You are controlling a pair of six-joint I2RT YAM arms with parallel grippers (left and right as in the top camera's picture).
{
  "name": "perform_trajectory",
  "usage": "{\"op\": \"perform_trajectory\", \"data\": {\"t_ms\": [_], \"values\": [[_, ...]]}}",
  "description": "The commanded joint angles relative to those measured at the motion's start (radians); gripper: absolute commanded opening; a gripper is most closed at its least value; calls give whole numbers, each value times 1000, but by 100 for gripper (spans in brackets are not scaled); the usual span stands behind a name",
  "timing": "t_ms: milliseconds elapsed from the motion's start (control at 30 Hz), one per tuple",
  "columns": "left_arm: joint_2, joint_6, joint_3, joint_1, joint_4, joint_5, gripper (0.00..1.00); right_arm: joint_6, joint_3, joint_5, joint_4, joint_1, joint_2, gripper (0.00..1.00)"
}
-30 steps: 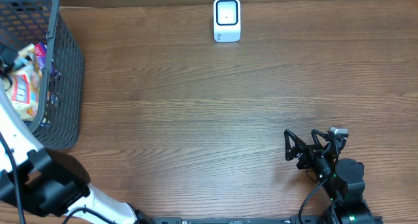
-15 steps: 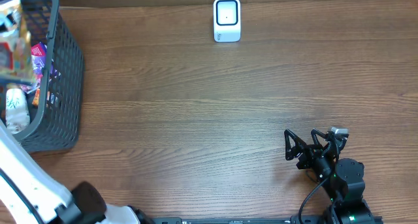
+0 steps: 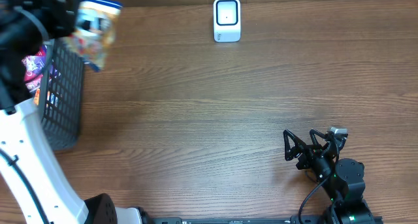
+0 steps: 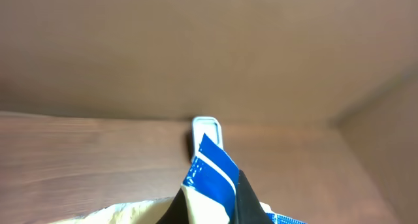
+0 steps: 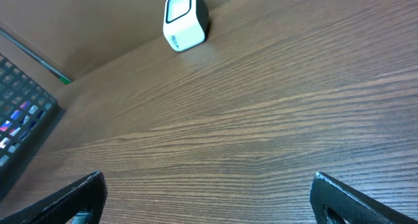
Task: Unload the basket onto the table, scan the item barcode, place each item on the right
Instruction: 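Lift the snack bag out and carry it toward the scanner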
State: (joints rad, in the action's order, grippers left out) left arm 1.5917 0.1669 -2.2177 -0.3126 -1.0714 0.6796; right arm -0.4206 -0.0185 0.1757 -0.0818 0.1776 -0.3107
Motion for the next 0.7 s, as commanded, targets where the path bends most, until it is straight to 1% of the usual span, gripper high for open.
{"op": "perform_trajectory", "data": {"t_ms": [0,133,167,267,433,500,600,667], "values": [[5,-213,101,158,12,43,4,-76,6,2,16,5,0,100],[5,-231,260,279,121,60,4,-134,6,3,32,5,0,100],[5,-231,306,304,164,80,4,-134,6,3,33,5,0,100],[6,-214,460,364,328,206,4,-134,6,3,32,5,0,100],[18,-53,715,421,622,306,4,-134,6,2,32,5,0,100],[27,8,805,438,739,370,4,-133,6,1,32,5,0,100],[47,112,915,466,907,455,4,-133,6,-14,24,5,0,100],[61,161,966,491,1003,486,4,-133,6,-18,24,3,0,100]]}}
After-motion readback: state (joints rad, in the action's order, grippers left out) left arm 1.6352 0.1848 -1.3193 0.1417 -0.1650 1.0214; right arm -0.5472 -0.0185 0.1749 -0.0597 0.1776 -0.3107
